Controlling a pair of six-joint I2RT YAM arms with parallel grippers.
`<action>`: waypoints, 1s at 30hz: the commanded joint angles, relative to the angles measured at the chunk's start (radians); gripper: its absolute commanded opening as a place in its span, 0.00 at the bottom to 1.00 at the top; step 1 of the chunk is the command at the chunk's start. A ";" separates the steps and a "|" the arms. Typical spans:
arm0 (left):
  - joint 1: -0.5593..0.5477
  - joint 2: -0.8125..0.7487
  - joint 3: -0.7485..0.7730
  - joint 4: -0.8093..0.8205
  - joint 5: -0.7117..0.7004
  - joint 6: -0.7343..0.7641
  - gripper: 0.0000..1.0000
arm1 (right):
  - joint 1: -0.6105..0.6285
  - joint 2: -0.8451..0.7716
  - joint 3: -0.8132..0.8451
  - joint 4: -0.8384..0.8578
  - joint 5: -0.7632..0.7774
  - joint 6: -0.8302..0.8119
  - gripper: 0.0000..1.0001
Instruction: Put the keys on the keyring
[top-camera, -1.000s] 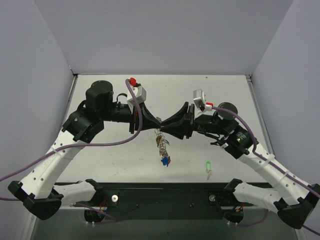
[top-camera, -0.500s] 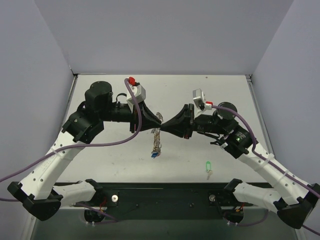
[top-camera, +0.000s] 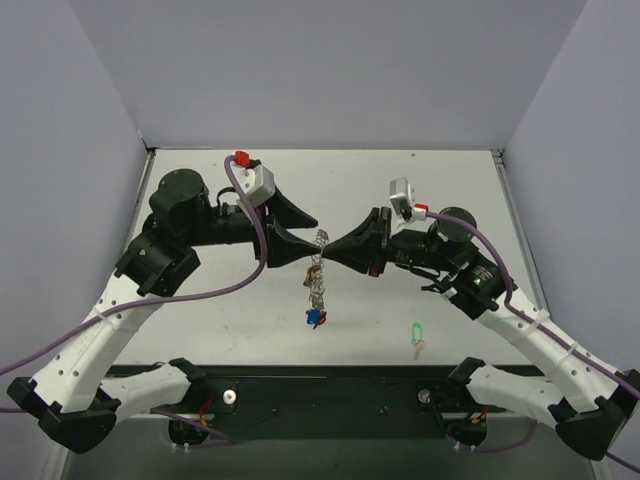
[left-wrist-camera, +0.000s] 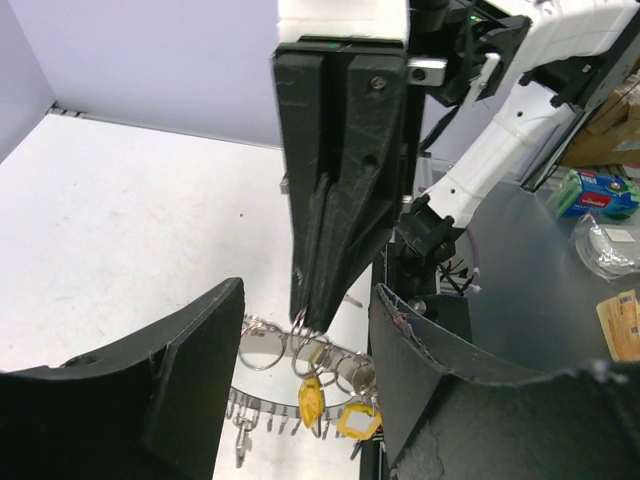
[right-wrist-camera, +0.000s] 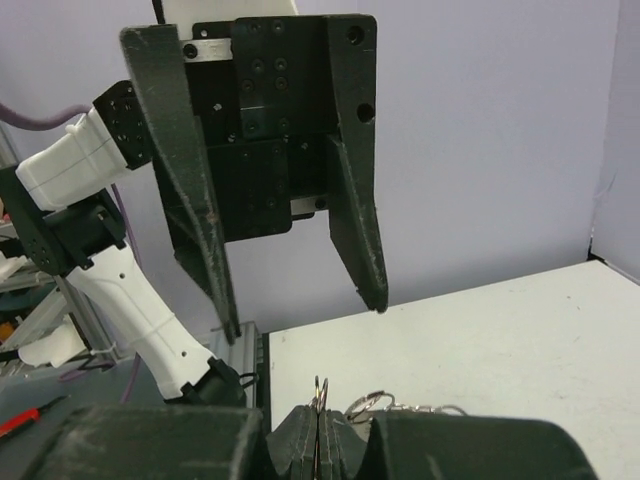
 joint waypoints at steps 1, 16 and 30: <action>0.050 -0.042 -0.070 0.168 0.008 -0.086 0.62 | -0.014 -0.094 -0.053 0.221 0.024 0.023 0.00; 0.156 0.012 -0.191 0.704 0.240 -0.430 0.38 | -0.062 -0.132 -0.166 0.694 0.039 0.284 0.00; 0.090 0.061 -0.162 0.822 0.307 -0.508 0.47 | -0.088 -0.059 -0.152 0.846 0.011 0.412 0.00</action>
